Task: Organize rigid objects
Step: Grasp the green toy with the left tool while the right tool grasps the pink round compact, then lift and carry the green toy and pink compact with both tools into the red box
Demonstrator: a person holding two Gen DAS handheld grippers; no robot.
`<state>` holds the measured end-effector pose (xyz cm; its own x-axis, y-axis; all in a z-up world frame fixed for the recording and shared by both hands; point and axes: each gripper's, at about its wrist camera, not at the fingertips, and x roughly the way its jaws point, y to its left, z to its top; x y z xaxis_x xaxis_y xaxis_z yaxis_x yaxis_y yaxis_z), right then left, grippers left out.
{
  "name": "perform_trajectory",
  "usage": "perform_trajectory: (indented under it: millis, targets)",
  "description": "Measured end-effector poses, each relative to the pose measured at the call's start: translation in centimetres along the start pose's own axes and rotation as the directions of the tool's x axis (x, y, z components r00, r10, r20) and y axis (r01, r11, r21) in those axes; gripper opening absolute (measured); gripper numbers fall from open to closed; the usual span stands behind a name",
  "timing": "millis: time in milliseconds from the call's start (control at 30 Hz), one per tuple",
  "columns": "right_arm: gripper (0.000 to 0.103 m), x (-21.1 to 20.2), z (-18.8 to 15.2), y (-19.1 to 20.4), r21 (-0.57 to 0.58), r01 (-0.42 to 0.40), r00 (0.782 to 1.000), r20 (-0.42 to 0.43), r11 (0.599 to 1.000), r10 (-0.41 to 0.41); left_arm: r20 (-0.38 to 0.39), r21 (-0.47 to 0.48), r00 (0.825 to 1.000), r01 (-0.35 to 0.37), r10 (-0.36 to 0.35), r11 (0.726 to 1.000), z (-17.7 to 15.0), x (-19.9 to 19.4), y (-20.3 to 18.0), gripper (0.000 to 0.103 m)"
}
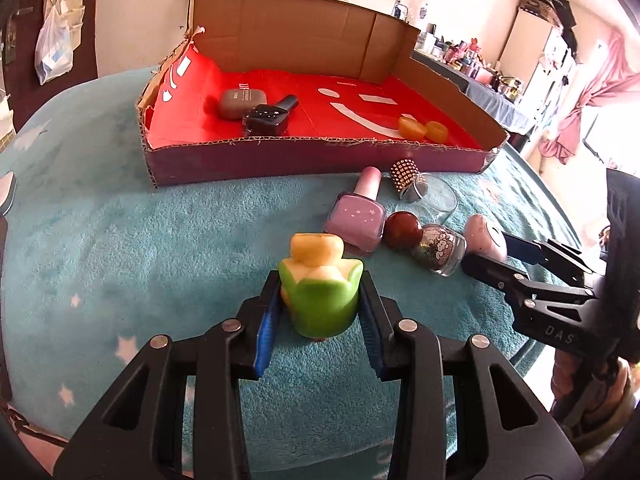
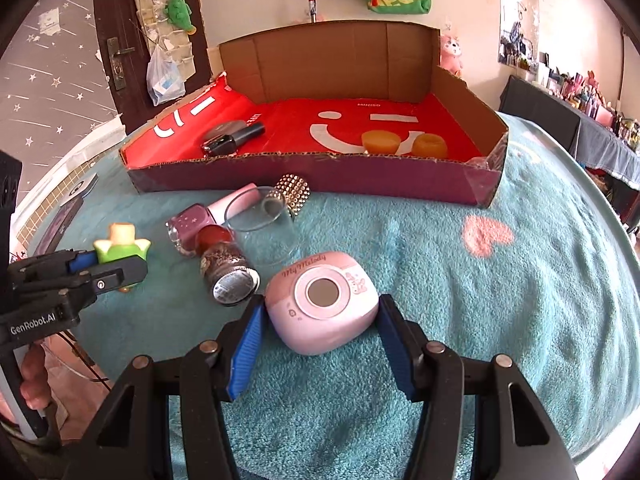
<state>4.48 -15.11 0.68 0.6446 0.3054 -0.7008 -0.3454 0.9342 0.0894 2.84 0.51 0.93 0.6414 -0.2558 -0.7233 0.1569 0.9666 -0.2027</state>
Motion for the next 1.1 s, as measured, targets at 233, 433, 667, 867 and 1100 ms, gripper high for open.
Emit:
perform_trajectory:
  millis: [233,433,667,867,1100]
  targets:
    - [0.066,0.3,-0.3,0.2,-0.011,0.016,0.999,0.042,1.000,-0.016,0.002,-0.019,1.000,0.007,-0.007,1.000,0.4,0.7,0.2,0.035]
    - [0.076,0.7,-0.7,0.9,-0.045,0.050,0.995,0.086,0.998,-0.046,0.012,-0.036,1.000,0.012,-0.012,0.999,0.6,1.1,0.4,0.036]
    - [0.058,0.5,-0.8,0.7,-0.035,0.059,0.992,0.113,0.998,-0.055,0.032,-0.036,0.999,0.007,-0.006,0.999,0.4,1.0,0.2,0.035]
    - [0.058,0.2,-0.6,0.2,-0.004,0.045,0.994,0.105,0.999,-0.044,0.034,-0.039,0.999,0.036,-0.035,0.999,0.5,0.4,0.3,0.035]
    - [0.058,-2.0,0.7,-0.2,0.015,0.014,0.989,0.145,1.000,-0.016,0.078,0.031,0.996,0.043,-0.046,0.999,0.9,-1.4,-1.4,0.035]
